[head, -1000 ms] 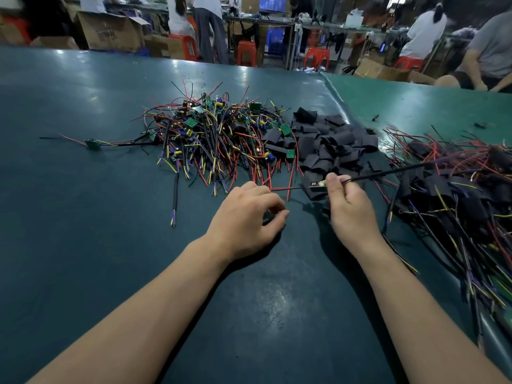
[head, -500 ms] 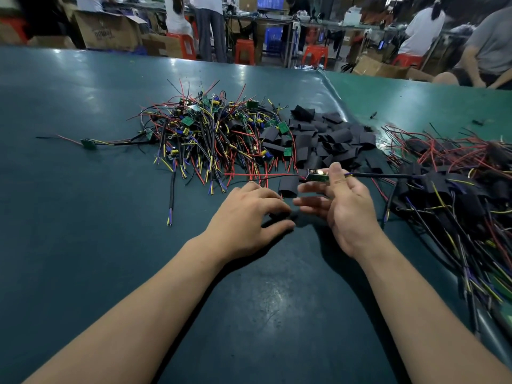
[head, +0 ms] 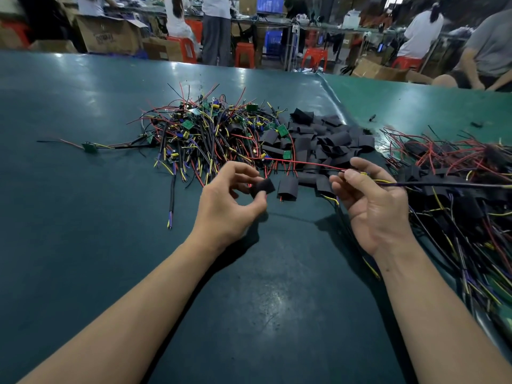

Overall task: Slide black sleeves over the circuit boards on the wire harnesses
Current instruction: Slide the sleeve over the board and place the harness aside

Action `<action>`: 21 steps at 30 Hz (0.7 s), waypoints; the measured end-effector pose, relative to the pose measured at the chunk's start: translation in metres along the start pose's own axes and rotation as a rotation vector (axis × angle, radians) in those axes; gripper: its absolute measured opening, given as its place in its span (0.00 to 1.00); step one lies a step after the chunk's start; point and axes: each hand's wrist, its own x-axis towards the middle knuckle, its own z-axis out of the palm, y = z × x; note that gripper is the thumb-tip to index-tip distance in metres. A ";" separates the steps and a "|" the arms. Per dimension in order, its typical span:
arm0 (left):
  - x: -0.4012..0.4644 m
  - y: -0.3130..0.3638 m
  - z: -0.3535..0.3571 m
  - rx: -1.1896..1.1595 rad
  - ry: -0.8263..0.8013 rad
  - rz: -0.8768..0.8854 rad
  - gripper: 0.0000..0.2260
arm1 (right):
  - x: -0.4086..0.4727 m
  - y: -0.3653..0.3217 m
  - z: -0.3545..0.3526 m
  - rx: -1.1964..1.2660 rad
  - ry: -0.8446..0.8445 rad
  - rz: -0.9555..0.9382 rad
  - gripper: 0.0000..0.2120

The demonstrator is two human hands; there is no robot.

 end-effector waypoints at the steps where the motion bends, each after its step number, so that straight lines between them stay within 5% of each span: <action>1: 0.001 0.000 0.000 -0.044 0.052 -0.008 0.15 | 0.000 0.000 0.000 -0.001 -0.009 0.002 0.07; 21: 0.000 0.003 0.000 -0.100 0.139 0.111 0.19 | 0.002 0.005 0.001 0.023 0.010 -0.006 0.10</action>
